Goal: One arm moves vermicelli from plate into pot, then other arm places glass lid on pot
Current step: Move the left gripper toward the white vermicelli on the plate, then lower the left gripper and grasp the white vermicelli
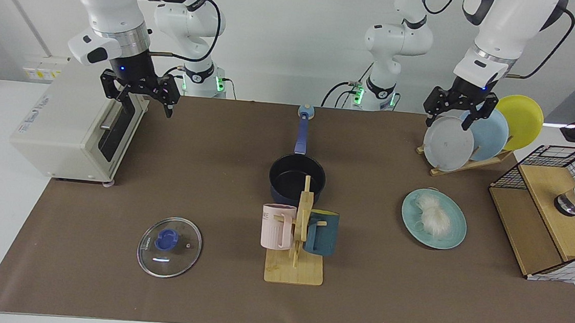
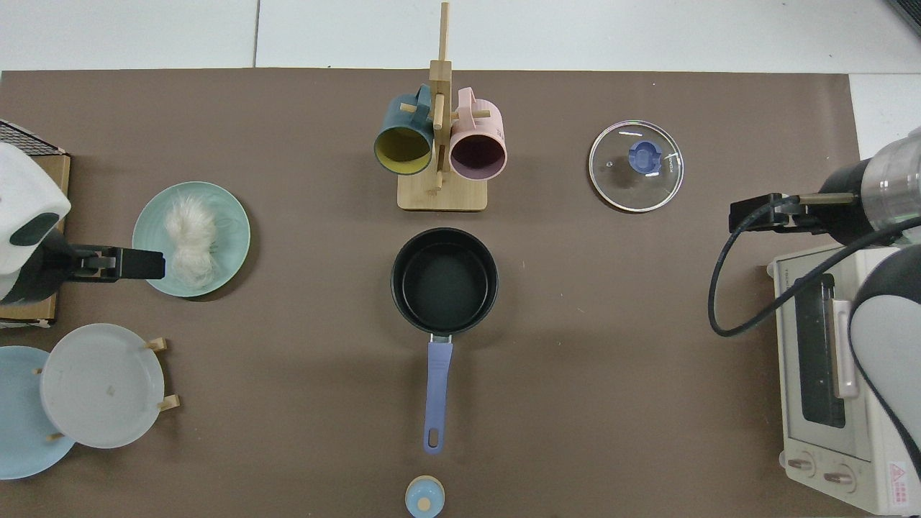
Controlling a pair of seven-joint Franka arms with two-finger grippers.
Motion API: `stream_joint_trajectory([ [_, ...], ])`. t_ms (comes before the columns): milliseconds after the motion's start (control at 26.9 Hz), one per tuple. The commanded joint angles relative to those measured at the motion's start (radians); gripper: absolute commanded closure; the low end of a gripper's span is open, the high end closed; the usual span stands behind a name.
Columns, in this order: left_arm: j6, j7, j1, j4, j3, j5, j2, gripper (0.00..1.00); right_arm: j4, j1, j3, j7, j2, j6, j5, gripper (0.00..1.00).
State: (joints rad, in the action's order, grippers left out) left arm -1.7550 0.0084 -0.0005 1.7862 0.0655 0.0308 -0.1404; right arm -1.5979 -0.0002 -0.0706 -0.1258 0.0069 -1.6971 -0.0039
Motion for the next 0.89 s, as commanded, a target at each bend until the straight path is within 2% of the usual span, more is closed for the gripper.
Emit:
stream_joint_trajectory([
  [0,-0.020,0.031,-0.010,-0.086,-0.039,-0.011,0.068,0.00,0.000,-0.017,-0.006,0.034,-0.002,-0.001,0.031,0.00],
  [186,-0.009,0.028,-0.009,-0.188,-0.044,-0.015,0.159,0.00,0.000,-0.017,-0.006,0.034,-0.002,-0.001,0.031,0.00],
  [409,-0.023,0.030,0.004,-0.232,-0.047,-0.081,0.242,0.00,0.000,-0.017,-0.006,0.034,-0.002,-0.001,0.031,0.00],
  [669,-0.072,-0.008,0.011,-0.214,-0.049,-0.087,0.332,0.00,0.000,-0.015,-0.006,0.034,-0.002,-0.001,0.031,0.00],
  [780,-0.129,-0.024,0.048,-0.156,-0.058,-0.077,0.325,0.00,0.000,-0.015,-0.006,0.034,-0.002,-0.001,0.031,0.00],
  [854,-0.132,-0.051,0.047,-0.152,-0.056,-0.077,0.334,0.00,0.000,-0.017,-0.006,0.034,-0.002,-0.001,0.031,0.00],
])
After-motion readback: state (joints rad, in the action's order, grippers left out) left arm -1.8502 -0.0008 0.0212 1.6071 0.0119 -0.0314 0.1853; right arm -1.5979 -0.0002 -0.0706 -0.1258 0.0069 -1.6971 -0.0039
